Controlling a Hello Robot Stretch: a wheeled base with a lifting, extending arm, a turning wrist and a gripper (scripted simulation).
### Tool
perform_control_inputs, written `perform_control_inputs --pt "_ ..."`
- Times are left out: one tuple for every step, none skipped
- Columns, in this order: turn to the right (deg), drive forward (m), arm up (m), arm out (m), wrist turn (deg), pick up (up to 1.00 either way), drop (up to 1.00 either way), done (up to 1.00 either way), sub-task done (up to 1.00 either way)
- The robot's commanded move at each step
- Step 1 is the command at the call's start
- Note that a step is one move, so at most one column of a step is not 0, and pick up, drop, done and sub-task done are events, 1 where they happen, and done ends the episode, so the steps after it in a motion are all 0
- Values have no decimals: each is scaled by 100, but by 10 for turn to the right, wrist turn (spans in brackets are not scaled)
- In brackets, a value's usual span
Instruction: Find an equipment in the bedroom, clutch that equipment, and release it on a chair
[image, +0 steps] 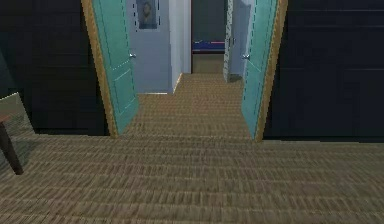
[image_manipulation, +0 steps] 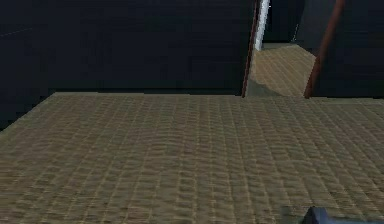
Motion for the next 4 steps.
perform_control_inputs --pt "-450 0 0 0 0 0 0 0 0" --pt "-390 0 0 0 0 0 0 0 0" --pt "0 85 0 0 0 0 0 0 0" --pt "450 0 0 0 0 0 0 0 0"
